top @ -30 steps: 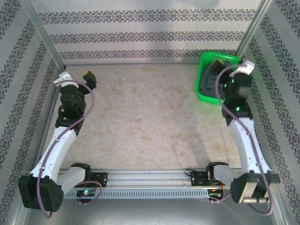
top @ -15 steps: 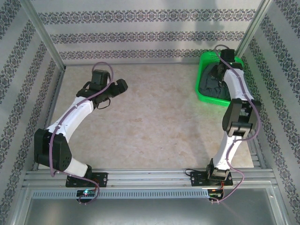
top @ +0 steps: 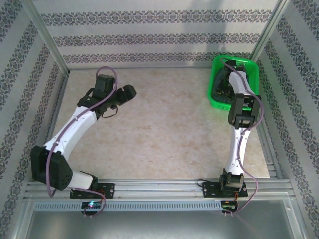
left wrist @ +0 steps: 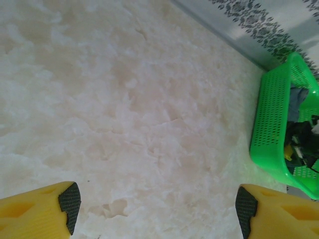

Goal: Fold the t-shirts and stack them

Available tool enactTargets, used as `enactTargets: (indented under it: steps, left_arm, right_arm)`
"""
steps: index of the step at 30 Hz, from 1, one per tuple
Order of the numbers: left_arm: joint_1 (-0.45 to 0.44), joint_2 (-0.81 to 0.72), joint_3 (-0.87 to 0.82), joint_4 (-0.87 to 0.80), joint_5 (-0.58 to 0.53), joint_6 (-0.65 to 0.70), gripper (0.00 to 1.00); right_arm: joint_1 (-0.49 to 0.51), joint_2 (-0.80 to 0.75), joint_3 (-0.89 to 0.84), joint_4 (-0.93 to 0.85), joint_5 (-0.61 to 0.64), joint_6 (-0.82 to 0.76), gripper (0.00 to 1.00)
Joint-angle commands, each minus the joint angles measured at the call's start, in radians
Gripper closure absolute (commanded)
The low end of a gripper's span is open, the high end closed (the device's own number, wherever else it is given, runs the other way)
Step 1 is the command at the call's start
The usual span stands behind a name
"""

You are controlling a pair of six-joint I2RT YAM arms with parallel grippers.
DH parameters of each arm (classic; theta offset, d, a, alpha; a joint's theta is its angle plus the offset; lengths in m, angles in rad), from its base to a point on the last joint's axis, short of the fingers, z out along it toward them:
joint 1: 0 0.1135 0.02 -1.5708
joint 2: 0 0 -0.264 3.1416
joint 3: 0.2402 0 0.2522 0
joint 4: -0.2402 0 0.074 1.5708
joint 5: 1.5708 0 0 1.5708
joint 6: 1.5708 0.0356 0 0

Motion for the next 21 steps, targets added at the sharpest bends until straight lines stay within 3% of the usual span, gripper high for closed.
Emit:
enactTargets:
  steps: [1,5,8,13,18,21]
  left_arm:
    - [-0.003,-0.045,-0.017,-0.042,-0.041,-0.010,0.19]
    - [0.005,-0.058,-0.023,-0.050,-0.041,-0.015,0.22]
    - [0.010,-0.057,-0.026,-0.051,-0.035,-0.013,0.23]
    - [0.013,-0.042,-0.036,-0.038,-0.011,-0.012,0.24]
    - [0.017,-0.034,-0.022,-0.038,-0.016,-0.007,0.25]
    - [0.018,-0.032,0.000,-0.079,-0.051,0.005,0.26]
  right_arm:
    - [-0.032,0.010,0.035,-0.080,0.056,0.050,0.75]
    - [-0.075,-0.065,-0.035,-0.036,0.141,0.036,1.00]
    - [-0.110,-0.135,-0.099,0.026,0.158,0.010,1.00]
    - [-0.114,-0.169,-0.061,0.038,0.138,-0.054,1.00]
    - [-0.046,-0.219,-0.021,0.089,0.032,-0.130,1.00]
    - [0.019,-0.305,-0.015,0.149,0.050,-0.155,1.00]
